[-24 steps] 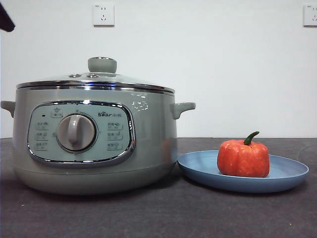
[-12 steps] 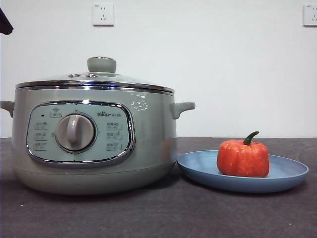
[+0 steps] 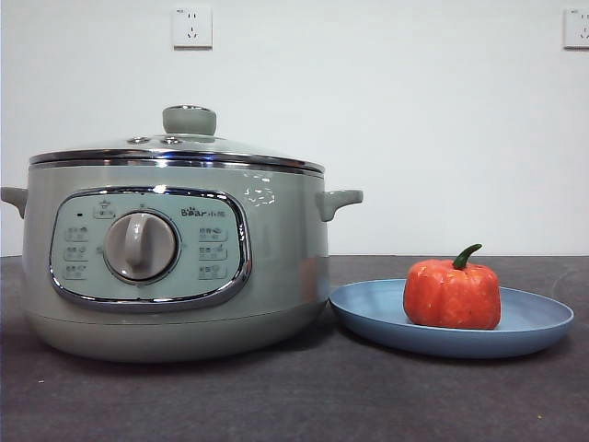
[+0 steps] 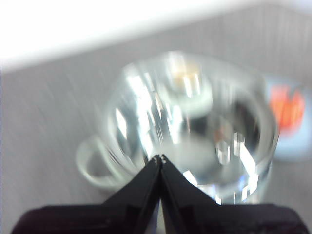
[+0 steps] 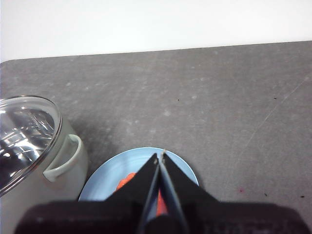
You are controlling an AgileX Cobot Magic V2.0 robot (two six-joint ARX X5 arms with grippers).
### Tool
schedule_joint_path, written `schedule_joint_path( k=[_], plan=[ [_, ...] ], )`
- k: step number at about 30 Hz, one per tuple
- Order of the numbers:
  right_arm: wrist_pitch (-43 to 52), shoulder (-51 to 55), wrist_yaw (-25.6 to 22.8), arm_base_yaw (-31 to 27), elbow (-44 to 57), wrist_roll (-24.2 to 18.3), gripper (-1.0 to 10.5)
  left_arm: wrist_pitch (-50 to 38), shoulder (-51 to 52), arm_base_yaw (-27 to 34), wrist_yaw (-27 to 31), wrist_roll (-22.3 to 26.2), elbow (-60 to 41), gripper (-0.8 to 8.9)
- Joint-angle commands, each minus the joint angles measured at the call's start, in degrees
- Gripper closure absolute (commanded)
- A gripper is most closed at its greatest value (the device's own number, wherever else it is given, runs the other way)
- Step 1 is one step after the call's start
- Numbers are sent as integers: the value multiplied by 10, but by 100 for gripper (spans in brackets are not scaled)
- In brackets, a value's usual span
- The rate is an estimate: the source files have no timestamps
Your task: Take the pumpkin out from the steamer,put the pumpkin in the blue plate,close the lid
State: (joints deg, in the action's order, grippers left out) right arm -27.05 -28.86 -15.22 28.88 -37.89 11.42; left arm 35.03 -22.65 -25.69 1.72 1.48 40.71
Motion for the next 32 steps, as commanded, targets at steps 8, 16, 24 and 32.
schedule_joint_path(
  k=[8, 16, 24, 32],
  plan=[
    [3, 1, -2, 0, 6, 7, 945, -31, 167, 202, -17, -15, -76, 817],
    [3, 1, -2, 0, 6, 7, 946, -211, 213, 251, -20, -15, -292, 817],
    [3, 1, -2, 0, 6, 7, 945, -256, 226, 251, -22, -38, -403, 817],
    [-5, 1, -2, 0, 6, 7, 946, -242, 226, 250, -21, -54, -404, 817]
  ],
)
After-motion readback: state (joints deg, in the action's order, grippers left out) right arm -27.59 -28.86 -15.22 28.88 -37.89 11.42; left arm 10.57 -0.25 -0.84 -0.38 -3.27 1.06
